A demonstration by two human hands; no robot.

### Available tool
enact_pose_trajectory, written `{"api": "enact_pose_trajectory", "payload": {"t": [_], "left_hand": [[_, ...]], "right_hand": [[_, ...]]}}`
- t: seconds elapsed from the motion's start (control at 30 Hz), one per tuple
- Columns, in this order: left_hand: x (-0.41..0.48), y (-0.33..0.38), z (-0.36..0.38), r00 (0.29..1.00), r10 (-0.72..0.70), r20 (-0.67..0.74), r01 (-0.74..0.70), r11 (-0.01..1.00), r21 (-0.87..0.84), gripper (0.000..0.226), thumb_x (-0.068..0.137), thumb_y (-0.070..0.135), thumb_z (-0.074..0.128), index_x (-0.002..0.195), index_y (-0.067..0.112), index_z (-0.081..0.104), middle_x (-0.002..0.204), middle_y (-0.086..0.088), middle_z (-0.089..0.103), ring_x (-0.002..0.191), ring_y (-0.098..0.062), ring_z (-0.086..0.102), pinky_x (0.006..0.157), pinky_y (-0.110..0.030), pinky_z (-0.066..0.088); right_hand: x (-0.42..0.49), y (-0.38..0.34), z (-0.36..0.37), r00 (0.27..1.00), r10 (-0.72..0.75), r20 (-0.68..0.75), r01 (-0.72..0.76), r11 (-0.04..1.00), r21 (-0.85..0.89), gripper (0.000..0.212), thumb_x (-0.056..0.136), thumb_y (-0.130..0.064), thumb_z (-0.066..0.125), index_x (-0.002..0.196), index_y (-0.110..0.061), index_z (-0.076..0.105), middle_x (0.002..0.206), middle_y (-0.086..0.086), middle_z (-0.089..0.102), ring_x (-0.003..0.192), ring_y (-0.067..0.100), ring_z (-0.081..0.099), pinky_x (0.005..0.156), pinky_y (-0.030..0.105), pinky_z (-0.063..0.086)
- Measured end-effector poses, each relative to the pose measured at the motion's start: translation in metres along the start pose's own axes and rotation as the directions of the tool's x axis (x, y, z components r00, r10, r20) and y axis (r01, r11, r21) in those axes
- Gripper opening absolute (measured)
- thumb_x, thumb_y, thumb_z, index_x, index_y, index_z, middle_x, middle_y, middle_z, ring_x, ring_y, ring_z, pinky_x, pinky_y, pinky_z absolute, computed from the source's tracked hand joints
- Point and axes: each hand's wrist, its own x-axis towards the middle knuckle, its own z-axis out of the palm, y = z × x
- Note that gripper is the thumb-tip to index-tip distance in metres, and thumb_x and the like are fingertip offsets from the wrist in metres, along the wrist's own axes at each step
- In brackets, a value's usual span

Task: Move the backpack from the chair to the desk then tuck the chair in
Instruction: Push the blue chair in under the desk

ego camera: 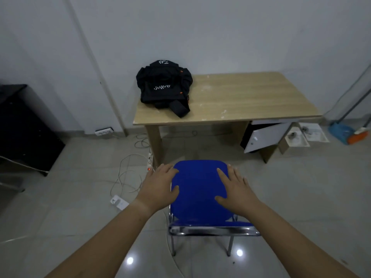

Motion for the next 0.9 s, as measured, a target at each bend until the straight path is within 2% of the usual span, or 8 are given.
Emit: {"api": "enact_pose_trajectory", "payload": {"t": [0.23,0.53,0.6,0.67,0.73,0.77,0.83,0.9], "left_hand": [[-0.037,0.031,0.043,0.995,-0.004,0.102,0.014,0.995,-0.098,0.073,0.085,0.063,0.048,0.147,0.025,0.041,0.16,-0.002,0.031,0.149,-0.02,0.026,0.122,-0.05,0.02],[-0.055,0.041,0.076,0.972,0.026,0.235,-0.028,1.0,0.006,0.104,0.07,0.085,0.045,0.154,0.03,0.021,0.164,0.002,0.02,0.153,-0.023,0.013,0.124,-0.049,0.009],[-0.057,0.043,0.084,0.953,0.053,0.3,-0.066,0.997,0.032,0.112,0.066,0.087,0.049,0.156,0.031,0.014,0.166,0.002,0.014,0.154,-0.024,0.008,0.124,-0.049,0.006],[-0.059,0.046,0.093,0.917,0.066,0.393,-0.095,0.994,0.054,0.114,0.067,0.083,0.057,0.157,0.031,0.009,0.167,0.002,0.01,0.154,-0.026,0.006,0.125,-0.05,0.007],[-0.059,0.05,0.104,0.89,0.044,0.454,-0.073,0.996,0.045,0.094,0.078,0.063,0.067,0.154,0.027,0.025,0.163,-0.002,0.026,0.15,-0.028,0.024,0.122,-0.046,0.024],[-0.057,0.052,0.108,0.9,0.034,0.435,-0.056,0.998,0.036,0.07,0.084,0.047,0.068,0.146,0.025,0.041,0.153,-0.004,0.044,0.141,-0.028,0.042,0.115,-0.041,0.037],[-0.052,0.053,0.11,0.926,0.026,0.377,-0.066,0.993,0.095,0.031,0.091,0.018,0.059,0.122,0.02,0.06,0.123,-0.005,0.068,0.112,-0.026,0.064,0.095,-0.036,0.051],[-0.047,0.053,0.111,0.924,0.039,0.38,-0.102,0.984,0.146,0.028,0.091,0.006,0.051,0.114,0.018,0.062,0.112,-0.007,0.071,0.101,-0.027,0.067,0.09,-0.037,0.053]], "right_hand": [[-0.049,0.028,0.026,1.0,0.019,0.011,-0.019,1.0,0.013,0.09,0.089,-0.063,0.049,0.154,-0.03,-0.006,0.163,0.007,-0.016,0.149,0.026,-0.013,0.12,0.048,0.003],[-0.063,0.04,0.047,0.995,-0.025,0.097,0.018,0.998,0.066,0.102,0.076,-0.08,0.047,0.152,-0.037,-0.006,0.163,0.001,-0.017,0.149,0.027,-0.011,0.12,0.051,0.007],[-0.064,0.046,0.052,0.981,-0.063,0.182,0.054,0.997,0.054,0.109,0.069,-0.081,0.052,0.152,-0.039,-0.005,0.164,-0.001,-0.012,0.149,0.025,0.001,0.12,0.049,0.018],[-0.065,0.049,0.057,0.959,-0.093,0.269,0.098,0.995,-0.004,0.1,0.07,-0.069,0.061,0.152,-0.037,0.014,0.161,-0.002,0.019,0.139,0.023,0.035,0.108,0.041,0.041],[-0.059,0.049,0.062,0.963,-0.134,0.234,0.174,0.972,-0.156,0.057,0.081,-0.042,0.065,0.134,-0.03,0.046,0.13,0.0,0.061,0.11,0.023,0.061,0.088,0.037,0.054],[-0.057,0.048,0.064,0.971,-0.155,0.18,0.194,0.956,-0.219,0.038,0.084,-0.029,0.062,0.121,-0.027,0.054,0.112,0.001,0.068,0.098,0.024,0.065,0.081,0.037,0.055],[-0.055,0.048,0.068,0.977,-0.165,0.134,0.193,0.952,-0.238,0.029,0.084,-0.014,0.057,0.111,-0.026,0.057,0.098,0.0,0.07,0.086,0.023,0.066,0.075,0.036,0.056],[-0.055,0.054,0.071,0.977,-0.187,0.106,0.204,0.961,-0.187,0.033,0.082,-0.012,0.057,0.111,-0.028,0.057,0.097,-0.004,0.07,0.083,0.02,0.066,0.074,0.034,0.055]]}}
